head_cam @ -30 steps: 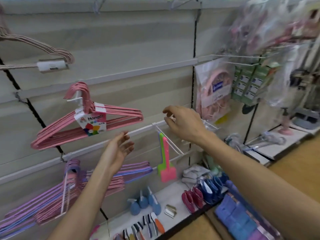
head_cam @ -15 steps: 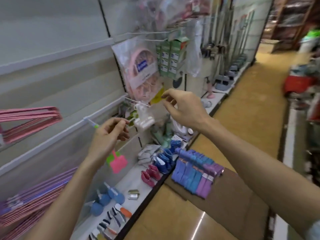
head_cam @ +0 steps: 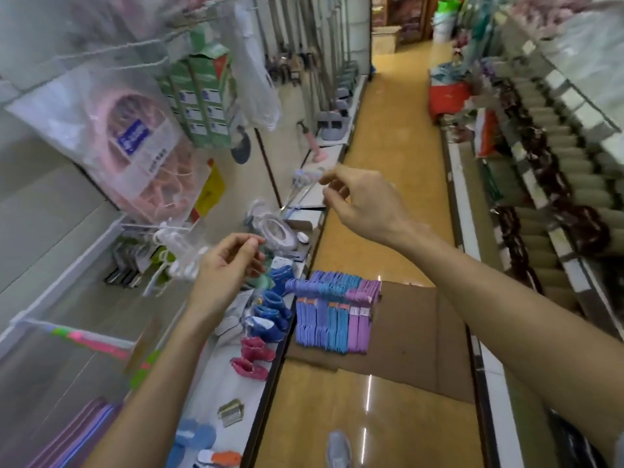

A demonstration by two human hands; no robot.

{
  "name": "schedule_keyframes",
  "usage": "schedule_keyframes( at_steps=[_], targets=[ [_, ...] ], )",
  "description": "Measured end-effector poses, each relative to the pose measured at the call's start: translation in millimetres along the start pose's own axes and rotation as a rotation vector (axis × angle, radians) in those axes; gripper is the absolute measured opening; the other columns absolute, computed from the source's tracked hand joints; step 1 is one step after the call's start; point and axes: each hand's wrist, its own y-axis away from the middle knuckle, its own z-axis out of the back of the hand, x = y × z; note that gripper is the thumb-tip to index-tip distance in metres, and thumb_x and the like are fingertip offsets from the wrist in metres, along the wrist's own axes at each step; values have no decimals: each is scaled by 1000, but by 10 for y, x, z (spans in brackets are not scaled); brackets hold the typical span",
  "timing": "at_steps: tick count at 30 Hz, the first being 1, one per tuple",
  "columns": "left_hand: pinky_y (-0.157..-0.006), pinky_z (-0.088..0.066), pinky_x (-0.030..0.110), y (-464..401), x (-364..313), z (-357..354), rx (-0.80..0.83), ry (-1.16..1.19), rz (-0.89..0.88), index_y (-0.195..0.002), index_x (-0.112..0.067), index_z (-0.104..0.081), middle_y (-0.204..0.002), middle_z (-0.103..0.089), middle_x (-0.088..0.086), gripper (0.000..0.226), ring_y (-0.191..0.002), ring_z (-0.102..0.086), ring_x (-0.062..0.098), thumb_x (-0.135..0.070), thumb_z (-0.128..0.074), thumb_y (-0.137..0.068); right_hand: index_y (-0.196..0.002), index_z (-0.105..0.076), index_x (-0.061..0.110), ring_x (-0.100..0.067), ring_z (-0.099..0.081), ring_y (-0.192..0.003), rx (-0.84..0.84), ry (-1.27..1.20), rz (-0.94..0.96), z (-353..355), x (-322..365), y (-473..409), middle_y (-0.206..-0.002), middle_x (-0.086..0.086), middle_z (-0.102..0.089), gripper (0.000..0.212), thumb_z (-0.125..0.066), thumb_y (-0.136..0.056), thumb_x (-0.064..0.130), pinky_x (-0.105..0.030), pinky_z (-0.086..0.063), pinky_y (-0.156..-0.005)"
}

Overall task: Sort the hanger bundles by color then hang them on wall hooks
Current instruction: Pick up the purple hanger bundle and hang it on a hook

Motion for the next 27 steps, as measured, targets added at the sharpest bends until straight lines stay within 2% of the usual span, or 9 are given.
schedule_keyframes(
  at_steps=[5,10,15,17,19,23,27],
  targets=[
    [-64,-53,25,-761,476,-394,135,19,83,-99,-15,-69,-78,-66,3,16,-69,-63,17,-16,-53,-101,-116,-66,24,-16,-66,-95,-27,96,-189,-203,-632,-141,-104,7,-71,23,-54,-97,31,-46,-57,-76],
    [-60,-52,21,-1357,1054,-918,235,55,153,-109,-1,-65,-78,-62,6,20,-67,-60,18,-13,-51,-102,-124,-61,24,-16,-65,-96,-31,160,-395,-576,-1319,-90,-106,5,-70,27,-51,-99,30,-45,-56,-80],
    [-64,-55,32,-1649,1760,-1428,334,42,231,-109,-8,-65,-81,-65,4,17,-69,-63,18,-15,-50,-102,-129,-57,23,-15,-65,-96,21,177,-498,-1099,-2017,30,-108,5,-70,29,-50,-101,28,-42,-54,-83],
    [-72,-56,42,-1705,2080,-1577,383,-1,243,-108,-13,-66,-85,-66,6,16,-72,-65,21,-17,-51,-102,-130,-57,22,-15,-65,-95,39,176,-526,-1325,-2317,125,-109,4,-70,30,-50,-102,27,-43,-54,-84],
    [-76,-57,45,-1776,2407,-1735,403,-44,249,-108,-19,-66,-88,-68,6,15,-74,-67,22,-19,-52,-102,-130,-56,20,-17,-65,-94,53,169,-543,-1570,-2621,246,-111,3,-69,30,-50,-102,26,-46,-54,-84],
    [-71,-58,40,-1950,3031,-2117,411,-118,235,-104,-24,-64,-88,-68,5,14,-72,-69,18,-19,-52,-102,-136,-50,18,-15,-64,-87,61,158,-584,-2081,-3213,524,-105,1,-68,35,-51,-102,22,-45,-55,-85],
    [-61,-56,24,-2108,3621,-2511,440,-216,201,-107,-21,-63,-92,-68,6,13,-67,-68,8,-19,-52,-101,-139,-46,19,-12,-62,-79,69,154,-628,-2620,-3775,855,-92,5,-62,38,-51,-102,22,-44,-56,-81]
  ],
)
